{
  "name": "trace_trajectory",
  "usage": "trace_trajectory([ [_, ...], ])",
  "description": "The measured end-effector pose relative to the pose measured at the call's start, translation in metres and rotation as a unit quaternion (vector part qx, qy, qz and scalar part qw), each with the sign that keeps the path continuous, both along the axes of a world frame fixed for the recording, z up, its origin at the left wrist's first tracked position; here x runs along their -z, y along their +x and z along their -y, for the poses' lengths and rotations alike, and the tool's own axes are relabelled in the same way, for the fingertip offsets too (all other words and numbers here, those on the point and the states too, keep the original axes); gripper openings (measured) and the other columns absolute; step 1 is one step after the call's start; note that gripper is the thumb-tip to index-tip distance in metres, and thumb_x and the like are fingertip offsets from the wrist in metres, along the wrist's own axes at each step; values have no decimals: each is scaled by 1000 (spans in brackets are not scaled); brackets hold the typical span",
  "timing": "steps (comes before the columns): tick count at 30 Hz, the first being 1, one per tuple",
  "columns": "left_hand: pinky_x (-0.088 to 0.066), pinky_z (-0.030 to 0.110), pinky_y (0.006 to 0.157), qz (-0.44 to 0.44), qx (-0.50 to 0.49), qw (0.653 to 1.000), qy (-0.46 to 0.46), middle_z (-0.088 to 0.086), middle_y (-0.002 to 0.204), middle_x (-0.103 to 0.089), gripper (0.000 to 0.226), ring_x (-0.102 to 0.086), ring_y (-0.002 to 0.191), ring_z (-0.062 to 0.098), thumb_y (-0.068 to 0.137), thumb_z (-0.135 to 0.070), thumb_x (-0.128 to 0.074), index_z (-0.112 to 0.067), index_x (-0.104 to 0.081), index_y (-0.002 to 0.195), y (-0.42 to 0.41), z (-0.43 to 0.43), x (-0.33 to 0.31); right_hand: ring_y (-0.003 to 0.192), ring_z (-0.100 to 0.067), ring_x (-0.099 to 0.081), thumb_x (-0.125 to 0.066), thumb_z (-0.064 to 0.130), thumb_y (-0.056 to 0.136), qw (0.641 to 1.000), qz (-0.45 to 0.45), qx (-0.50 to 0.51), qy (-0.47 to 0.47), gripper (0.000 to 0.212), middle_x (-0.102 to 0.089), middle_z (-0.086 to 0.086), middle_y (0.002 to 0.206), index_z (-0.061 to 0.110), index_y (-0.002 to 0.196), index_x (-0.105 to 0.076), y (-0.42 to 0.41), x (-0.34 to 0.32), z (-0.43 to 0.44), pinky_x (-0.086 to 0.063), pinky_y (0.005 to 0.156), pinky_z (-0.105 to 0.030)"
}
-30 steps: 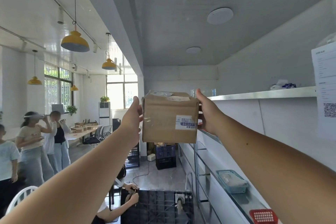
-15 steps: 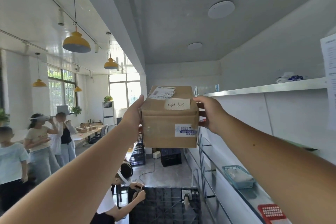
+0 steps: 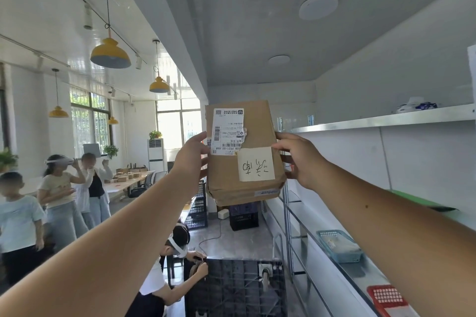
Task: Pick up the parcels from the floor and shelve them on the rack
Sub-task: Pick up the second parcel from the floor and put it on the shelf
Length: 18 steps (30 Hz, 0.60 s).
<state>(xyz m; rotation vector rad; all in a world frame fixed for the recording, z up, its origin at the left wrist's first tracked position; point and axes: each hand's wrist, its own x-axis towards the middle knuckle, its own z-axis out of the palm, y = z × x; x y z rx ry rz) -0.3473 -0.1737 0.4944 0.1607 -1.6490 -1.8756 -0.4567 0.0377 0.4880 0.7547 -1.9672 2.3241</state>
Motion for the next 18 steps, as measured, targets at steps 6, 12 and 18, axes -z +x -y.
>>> trace_trajectory([
  [6,-63,48,91,-29,-8,1000,-9,-2,113,-79,52,-73,116,32,96,-7,-47,-30,-67,139,-5,-6,-3,90,-18,-76,-64,-2,90,1000,-17,-14,1,73,-80,4,109,45,145,-57,-2,7,10,-58,55,-35],
  [12,-57,53,107,-37,-10,999,-9,4,126,-77,53,-70,127,32,97,-1,-47,-29,-66,138,-9,-6,-5,70,-15,-78,-77,2,88,996,-37,-44,65,95,-79,7,113,59,153,-37,-4,8,14,-54,43,-30],
  [18,-55,59,111,-49,-4,999,-15,6,126,-77,48,-73,119,34,100,-4,-51,-27,-66,139,-13,-1,-11,105,-25,-74,-86,2,81,997,-21,-60,50,113,-65,10,141,61,156,-26,-2,17,22,-64,60,-44],
])
